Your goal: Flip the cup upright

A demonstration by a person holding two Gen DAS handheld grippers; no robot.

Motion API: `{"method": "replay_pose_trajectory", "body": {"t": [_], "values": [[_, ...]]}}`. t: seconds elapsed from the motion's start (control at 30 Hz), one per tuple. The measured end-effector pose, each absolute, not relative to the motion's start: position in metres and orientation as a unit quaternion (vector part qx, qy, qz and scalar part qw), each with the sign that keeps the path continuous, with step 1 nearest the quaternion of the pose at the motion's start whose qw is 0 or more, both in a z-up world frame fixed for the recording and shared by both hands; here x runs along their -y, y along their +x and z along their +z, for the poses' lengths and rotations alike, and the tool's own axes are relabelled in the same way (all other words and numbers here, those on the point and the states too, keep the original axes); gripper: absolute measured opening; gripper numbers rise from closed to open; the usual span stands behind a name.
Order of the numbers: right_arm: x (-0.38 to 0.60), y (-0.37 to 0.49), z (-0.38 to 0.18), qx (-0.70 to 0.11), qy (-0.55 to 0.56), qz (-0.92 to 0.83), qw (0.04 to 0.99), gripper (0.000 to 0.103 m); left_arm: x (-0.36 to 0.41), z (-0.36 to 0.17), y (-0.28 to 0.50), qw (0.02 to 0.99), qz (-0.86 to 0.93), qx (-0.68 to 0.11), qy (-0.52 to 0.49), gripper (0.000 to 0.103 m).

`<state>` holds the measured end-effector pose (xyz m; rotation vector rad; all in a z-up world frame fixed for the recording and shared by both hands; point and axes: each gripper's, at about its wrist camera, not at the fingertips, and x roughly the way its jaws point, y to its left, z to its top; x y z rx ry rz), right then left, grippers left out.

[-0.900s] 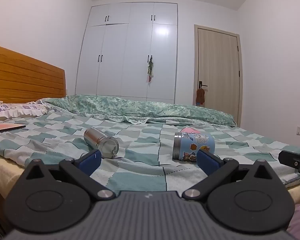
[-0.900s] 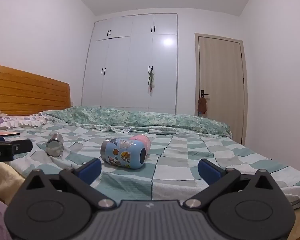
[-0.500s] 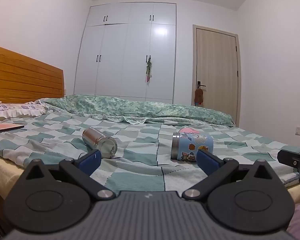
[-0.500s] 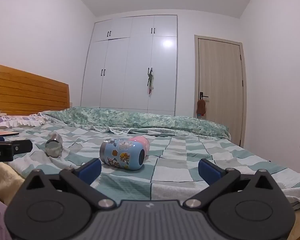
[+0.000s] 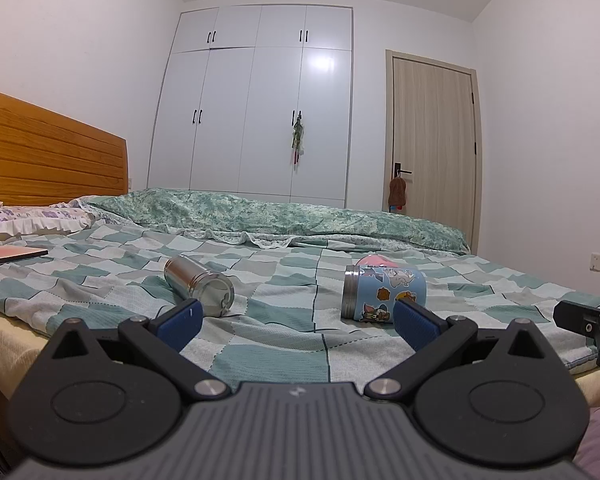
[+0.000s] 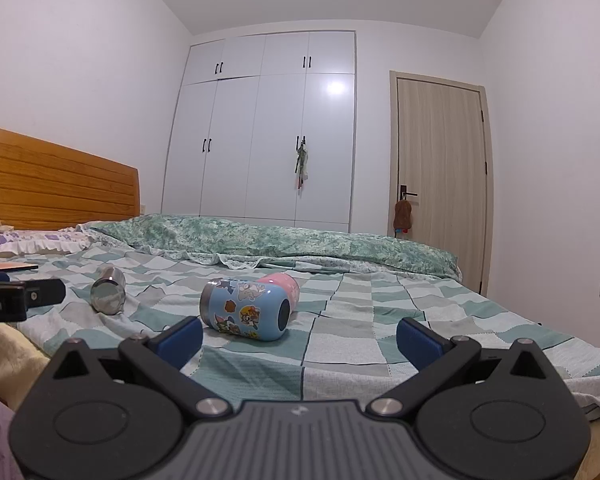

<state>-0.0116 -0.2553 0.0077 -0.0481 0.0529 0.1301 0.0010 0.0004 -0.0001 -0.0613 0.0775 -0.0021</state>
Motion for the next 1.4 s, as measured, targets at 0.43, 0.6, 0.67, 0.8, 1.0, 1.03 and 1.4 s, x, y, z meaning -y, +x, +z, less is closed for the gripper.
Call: {"method": "replay_pose_trajectory", "body": {"t": [0.43,0.6,0.67,0.8,1.0,1.03,1.4], "values": [[0.2564,-0.0126,0.008,-0.027,-0.025,0.065,0.997,0.103,-0.0007,-0.0001,0.0008,0.999,-0.001,-0.038,-0.031,0.103],[0.2561,-0.0131,0.0082,-0.027,-0.025,0.065,0.997,0.103,-0.0006,0.0,0.0007,0.999,-0.001,-0.038,-0.031,0.103],[0.2558,-0.0127,0.0079,-0.027,-0.026,0.064,0.997,0.103,-0.0004,-0.0001,0.0009,0.999,-0.001,-0.038,-0.031,0.103],[0.2577,-0.0131,0.0091,-0.027,-0.026,0.065,0.997,0.103,-0.0005,0.0,0.0006,0.999,-0.001,-0.038,-0.031,0.103],[0.2578,-0.0135,0.0088,-0.026,-0.026,0.065,0.997,0.103,-0.0004,0.0,0.0006,0.999,-0.001,-0.038,-0.031,0.103],[0.2577,-0.0135,0.0089,-0.026,-0.026,0.065,0.997,0.103,-0.0004,-0.0001,0.0008,0.999,-0.001,-0.038,-0.031,0.103],[0.2577,-0.0139,0.0092,-0.027,-0.026,0.065,0.997,0.103,-0.0004,0.0,0.0006,0.999,-0.001,-0.038,-0.031,0.103]]}}
